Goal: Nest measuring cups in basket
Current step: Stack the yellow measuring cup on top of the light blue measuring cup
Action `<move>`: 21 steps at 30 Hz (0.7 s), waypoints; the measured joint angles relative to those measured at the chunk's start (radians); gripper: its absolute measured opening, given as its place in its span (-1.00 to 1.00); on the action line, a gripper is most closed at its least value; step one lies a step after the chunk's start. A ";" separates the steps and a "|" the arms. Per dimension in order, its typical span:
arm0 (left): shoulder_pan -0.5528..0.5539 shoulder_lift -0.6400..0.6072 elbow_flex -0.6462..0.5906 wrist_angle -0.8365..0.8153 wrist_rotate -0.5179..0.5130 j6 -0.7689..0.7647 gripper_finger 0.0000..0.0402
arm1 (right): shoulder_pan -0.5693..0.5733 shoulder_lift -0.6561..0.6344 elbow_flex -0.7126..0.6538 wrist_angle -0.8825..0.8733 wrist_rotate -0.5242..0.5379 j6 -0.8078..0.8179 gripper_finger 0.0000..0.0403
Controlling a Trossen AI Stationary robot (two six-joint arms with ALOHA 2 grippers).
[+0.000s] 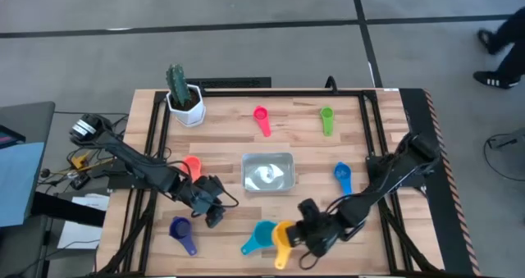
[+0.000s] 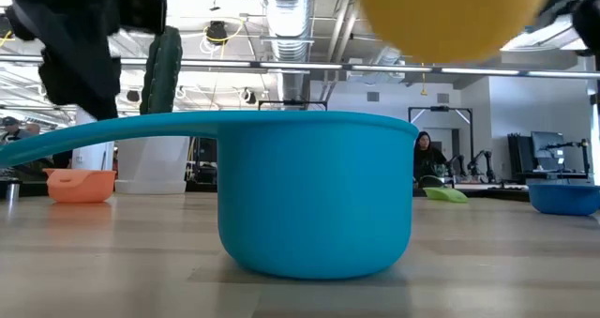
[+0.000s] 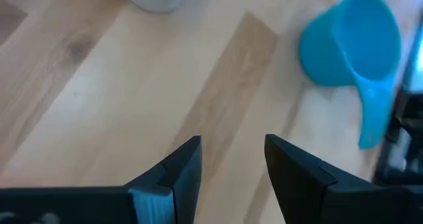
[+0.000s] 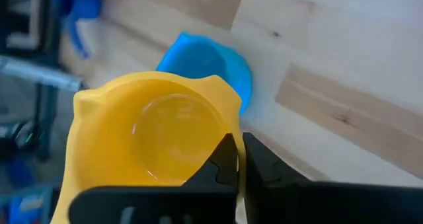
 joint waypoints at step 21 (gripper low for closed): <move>-0.055 -0.209 0.000 -0.094 -0.173 0.112 -0.24 | -0.058 0.425 0.605 -0.524 -0.013 0.325 -0.84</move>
